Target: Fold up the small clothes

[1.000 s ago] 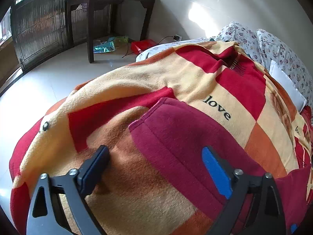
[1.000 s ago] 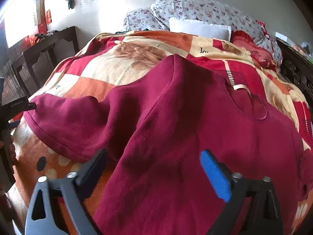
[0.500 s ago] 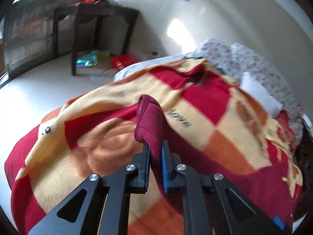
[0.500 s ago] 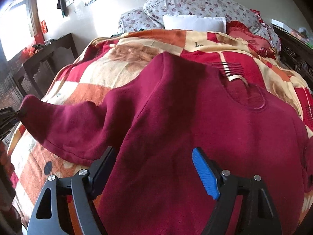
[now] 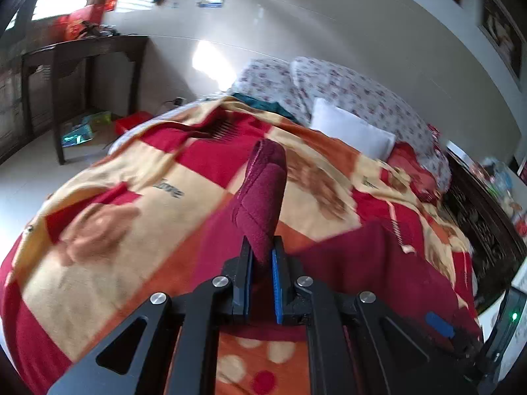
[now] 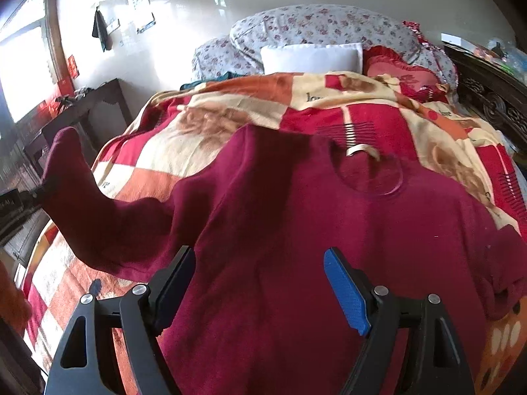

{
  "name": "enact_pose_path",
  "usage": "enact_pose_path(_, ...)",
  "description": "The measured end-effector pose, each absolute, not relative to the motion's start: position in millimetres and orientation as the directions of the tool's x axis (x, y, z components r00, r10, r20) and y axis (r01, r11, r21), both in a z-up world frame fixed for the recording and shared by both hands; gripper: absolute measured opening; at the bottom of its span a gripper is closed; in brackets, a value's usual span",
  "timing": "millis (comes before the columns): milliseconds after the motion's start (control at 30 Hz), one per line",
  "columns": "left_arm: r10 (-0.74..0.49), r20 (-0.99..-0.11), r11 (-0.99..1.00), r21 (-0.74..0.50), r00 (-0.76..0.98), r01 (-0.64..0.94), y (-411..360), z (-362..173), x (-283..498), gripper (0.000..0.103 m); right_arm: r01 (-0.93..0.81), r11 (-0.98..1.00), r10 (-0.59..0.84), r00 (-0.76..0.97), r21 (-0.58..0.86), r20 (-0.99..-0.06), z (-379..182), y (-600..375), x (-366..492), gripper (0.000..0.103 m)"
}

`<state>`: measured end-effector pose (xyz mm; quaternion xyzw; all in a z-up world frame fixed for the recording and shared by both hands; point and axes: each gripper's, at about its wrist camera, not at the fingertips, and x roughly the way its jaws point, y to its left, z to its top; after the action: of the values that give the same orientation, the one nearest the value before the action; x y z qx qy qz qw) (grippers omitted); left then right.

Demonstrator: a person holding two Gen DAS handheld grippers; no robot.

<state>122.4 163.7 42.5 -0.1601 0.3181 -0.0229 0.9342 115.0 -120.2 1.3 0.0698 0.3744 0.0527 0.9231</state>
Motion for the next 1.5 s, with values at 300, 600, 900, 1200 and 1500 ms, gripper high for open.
enact_pose_path(300, -0.245, -0.603, 0.955, -0.283, 0.759, 0.083, 85.9, 33.6, 108.2, 0.010, -0.078, 0.907, 0.338, 0.719, 0.413, -0.608, 29.0, -163.8, 108.2, 0.095)
enact_pose_path(600, -0.304, -0.651, 0.946, -0.296, 0.696, 0.136, 47.7, 2.1, 102.1, 0.010, -0.176, 0.858, 0.483, 0.597, 0.483, -0.640, 22.6, -116.9, 144.8, 0.098)
enact_pose_path(900, -0.315, -0.660, 0.941, -0.311, 0.682, 0.133, 52.3, -9.6, 95.1, 0.010, -0.185, 0.807, 0.573, 0.475, 0.561, -0.668, -22.0, -80.9, 182.5, 0.036)
enact_pose_path(1200, -0.320, -0.649, 0.942, -0.294, 0.690, 0.160, 62.3, -5.9, 81.1, 0.015, -0.274, 0.831, 0.548, 0.549, 0.484, -0.631, 4.6, -81.3, 166.5, 0.014)
enact_pose_path(1500, -0.236, -0.612, 0.966, -0.231, 0.755, 0.114, 92.6, 1.2, 51.6, 0.018, -0.262, 0.872, 0.471, 0.679, 0.414, -0.563, 45.2, -121.0, 139.4, 0.012)
